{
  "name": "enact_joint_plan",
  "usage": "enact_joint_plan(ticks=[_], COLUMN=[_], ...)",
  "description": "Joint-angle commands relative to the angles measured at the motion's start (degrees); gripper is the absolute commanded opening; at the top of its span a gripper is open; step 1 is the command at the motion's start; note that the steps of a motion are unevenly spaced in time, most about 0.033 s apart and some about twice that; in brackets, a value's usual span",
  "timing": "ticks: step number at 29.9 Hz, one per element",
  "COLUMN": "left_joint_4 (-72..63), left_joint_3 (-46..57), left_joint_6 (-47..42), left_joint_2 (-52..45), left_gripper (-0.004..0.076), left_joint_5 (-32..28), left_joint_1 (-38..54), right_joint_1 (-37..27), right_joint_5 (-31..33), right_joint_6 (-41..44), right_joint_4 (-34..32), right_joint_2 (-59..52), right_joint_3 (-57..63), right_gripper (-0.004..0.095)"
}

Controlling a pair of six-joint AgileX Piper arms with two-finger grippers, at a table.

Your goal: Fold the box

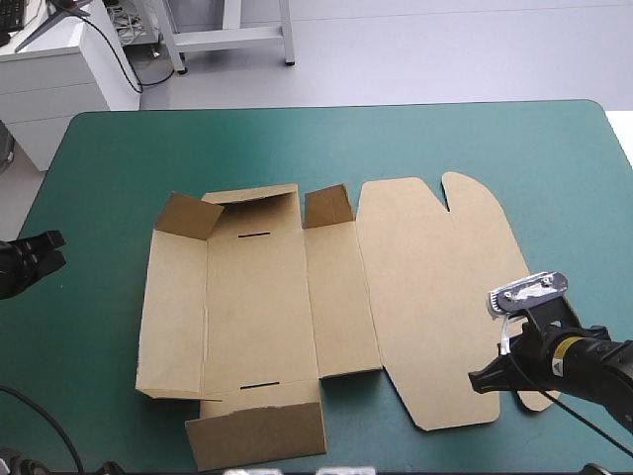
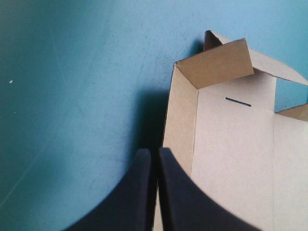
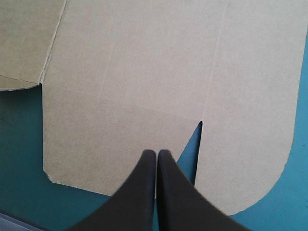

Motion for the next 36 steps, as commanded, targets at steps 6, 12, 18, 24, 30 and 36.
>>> enact_joint_plan(ticks=[6, 12, 18, 24, 30, 36], left_joint_4=[-3.8, -2.8, -1.5, -0.8, -1.0, -1.3], left_joint_3=[-1.4, -1.3, 0.9, 9.5, 17.5, 22.2], left_joint_6=[-1.5, -1.5, -1.6, -1.3, 0.2, 3.5], left_joint_2=[-1.3, -1.3, -1.3, -1.4, -1.4, -1.4], left_gripper=[0.0379, 0.0734, 0.0733, 0.0733, 0.0733, 0.0732], left_joint_5=[3.7, 3.7, 3.8, 3.8, 4.0, 4.0], left_joint_1=[0.2, 0.2, -0.2, -3.3, -6.0, -8.3], right_joint_1=[-0.3, -0.3, -0.3, -0.3, -0.3, -0.3], right_joint_5=[-3.7, -3.8, -4.6, -5.1, -5.1, -5.1], right_joint_6=[-1.2, -2.0, -3.7, -3.9, -3.9, -3.9], right_joint_4=[-0.8, -0.8, -0.8, -0.8, -0.8, -0.8], right_joint_2=[-0.5, -0.5, -0.5, -0.5, -0.5, -0.5], right_joint_3=[-1.3, -1.3, -1.3, -1.3, -1.3, -1.3], right_gripper=[-0.0014, -0.0014, -0.0014, -0.0014, -0.0014, -0.0014])
